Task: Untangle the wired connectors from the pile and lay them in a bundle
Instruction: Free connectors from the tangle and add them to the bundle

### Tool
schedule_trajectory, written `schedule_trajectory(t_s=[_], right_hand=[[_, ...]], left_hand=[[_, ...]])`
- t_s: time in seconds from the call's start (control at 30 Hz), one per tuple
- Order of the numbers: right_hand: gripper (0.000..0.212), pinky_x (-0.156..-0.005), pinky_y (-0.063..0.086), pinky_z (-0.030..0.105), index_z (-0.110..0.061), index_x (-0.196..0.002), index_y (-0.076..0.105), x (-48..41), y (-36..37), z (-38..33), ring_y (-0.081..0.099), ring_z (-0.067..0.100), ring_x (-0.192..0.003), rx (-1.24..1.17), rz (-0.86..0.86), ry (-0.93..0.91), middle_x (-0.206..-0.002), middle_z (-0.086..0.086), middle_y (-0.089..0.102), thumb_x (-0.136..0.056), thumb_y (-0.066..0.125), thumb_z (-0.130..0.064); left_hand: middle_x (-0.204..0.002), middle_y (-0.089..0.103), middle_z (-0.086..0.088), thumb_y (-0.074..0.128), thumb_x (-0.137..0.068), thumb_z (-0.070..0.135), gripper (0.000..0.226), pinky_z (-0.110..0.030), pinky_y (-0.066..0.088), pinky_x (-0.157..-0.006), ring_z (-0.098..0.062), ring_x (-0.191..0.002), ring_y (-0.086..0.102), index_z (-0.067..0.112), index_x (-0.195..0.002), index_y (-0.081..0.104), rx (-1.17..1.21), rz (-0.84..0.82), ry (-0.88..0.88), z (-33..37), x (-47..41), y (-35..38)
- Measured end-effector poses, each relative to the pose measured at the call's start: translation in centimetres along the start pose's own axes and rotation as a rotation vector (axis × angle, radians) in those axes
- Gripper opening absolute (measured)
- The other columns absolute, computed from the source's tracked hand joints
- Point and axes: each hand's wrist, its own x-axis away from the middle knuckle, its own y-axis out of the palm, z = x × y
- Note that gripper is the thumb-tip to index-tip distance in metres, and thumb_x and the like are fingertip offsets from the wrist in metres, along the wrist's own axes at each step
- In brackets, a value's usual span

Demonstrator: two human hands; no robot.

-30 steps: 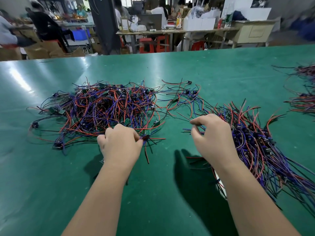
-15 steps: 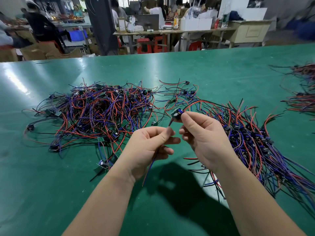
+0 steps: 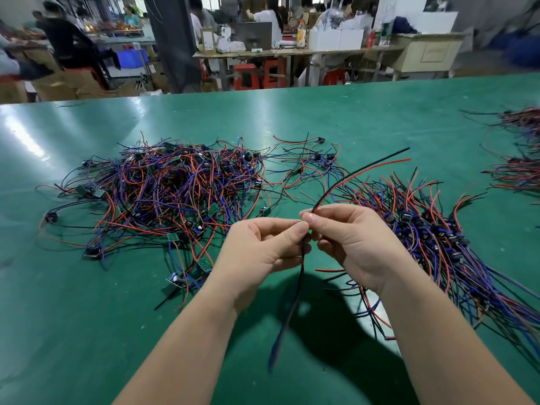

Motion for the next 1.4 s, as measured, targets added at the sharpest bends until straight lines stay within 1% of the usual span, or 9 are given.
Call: schedule_trajectory(t_s=[0.17,0.4,0.73,0.87,1.0,1.1,1.23,1.3,1.4], right_hand=[[0.006,-0.042,0.036,0.013,-0.007,-0.066,0.068,-0.2,-0.2,-0.1,0.048,0.006,-0.045,0.042,0.074,-0.051,-0.052,-0.001,0.058,-0.070,0.072,-0.011],[0.006,-0.041,0.037,0.012,-0.006,-0.071,0.070,-0.5,-2.6,-2.2,0.052,0.004,-0.046,-0.152,0.289,-0.135,-0.055,-0.001,0.063,-0.076,0.067,-0.006],[0.023,-0.032,0.029,0.010,-0.014,-0.063,0.058,-0.2,-3.5,-2.9,0.057,0.009,-0.039,-0.183,0.448,-0.119,-0.046,-0.003,0.056,-0.084,0.068,-0.014],[0.026,-0.038,0.043,0.013,-0.009,-0.072,0.062,-0.2,-3.2,-2.9,0.066,0.011,-0.051,-0.254,0.332,-0.101,-0.053,0.001,0.063,-0.091,0.060,-0.027],[0.033,-0.055,0.054,0.018,-0.007,-0.096,0.060,-0.4,-2.8,-3.0,0.070,0.017,-0.065,-0.457,0.216,-0.061,-0.079,0.011,0.067,-0.102,0.037,-0.029],[0.021,-0.052,0.052,0.017,-0.009,-0.095,0.060,-0.2,-2.0,-2.6,0.067,0.014,-0.059,-0.385,0.182,-0.015,-0.075,0.011,0.066,-0.098,0.040,-0.002],[0.024,-0.051,0.050,0.013,-0.006,-0.092,0.067,0.6,-0.2,-1.1,0.063,0.011,-0.057,-0.131,-0.073,0.061,-0.074,0.009,0.069,-0.074,0.061,0.009],[0.031,-0.052,0.049,0.012,-0.007,-0.092,0.070,1.0,1.0,-0.5,0.063,0.009,-0.059,-0.093,-0.145,0.050,-0.075,0.006,0.070,-0.061,0.071,-0.007],[0.024,-0.049,0.047,0.012,-0.008,-0.079,0.073,0.9,2.0,0.0,0.061,0.005,-0.053,-0.238,-0.073,-0.002,-0.067,0.001,0.070,-0.057,0.071,-0.018]], left_hand=[[-0.071,0.071,-0.010,0.075,-0.060,0.024,0.017,-0.022,0.054,-0.054,-0.016,-0.059,0.069,0.009,-0.069,0.074,-0.034,-0.031,-0.031,0.2,0.0,-0.1],[-0.070,0.071,-0.011,0.078,-0.060,0.021,0.015,-0.024,0.055,-0.055,-0.016,-0.058,0.067,0.010,-0.065,0.071,-0.201,-0.277,-0.192,-0.1,0.6,0.4],[-0.078,0.072,-0.002,0.070,-0.085,0.013,0.020,-0.018,0.051,-0.057,-0.013,-0.066,0.069,0.017,-0.104,0.069,-0.385,-0.530,-0.280,0.0,1.0,-0.7],[-0.083,0.072,0.002,0.063,-0.087,0.020,0.018,-0.017,0.053,-0.062,-0.009,-0.070,0.067,0.028,-0.099,0.073,-0.325,-0.633,-0.233,0.2,1.1,-1.2],[-0.085,0.074,0.000,0.065,-0.085,0.023,0.012,-0.016,0.049,-0.060,-0.007,-0.069,0.065,0.031,-0.086,0.073,-0.226,-0.470,-0.088,0.4,0.5,-1.5],[-0.077,0.073,-0.003,0.067,-0.074,0.018,0.007,-0.016,0.051,-0.059,-0.008,-0.061,0.064,0.020,-0.081,0.068,0.085,-0.300,-0.022,0.5,0.0,-1.2],[-0.072,0.070,-0.006,0.085,-0.050,0.016,0.047,-0.020,0.057,-0.064,-0.012,-0.065,0.069,0.011,-0.083,0.053,0.559,-0.167,0.092,0.7,-0.4,-1.1],[-0.067,0.068,-0.005,0.087,-0.042,0.012,0.050,-0.020,0.056,-0.062,-0.013,-0.063,0.069,0.012,-0.079,0.053,0.553,-0.106,0.192,0.7,-0.5,-0.9],[-0.062,0.060,0.001,0.082,-0.046,-0.008,0.048,-0.026,0.049,-0.067,-0.020,-0.064,0.056,0.015,-0.074,0.050,0.243,0.055,0.334,0.2,-0.7,-0.4]])
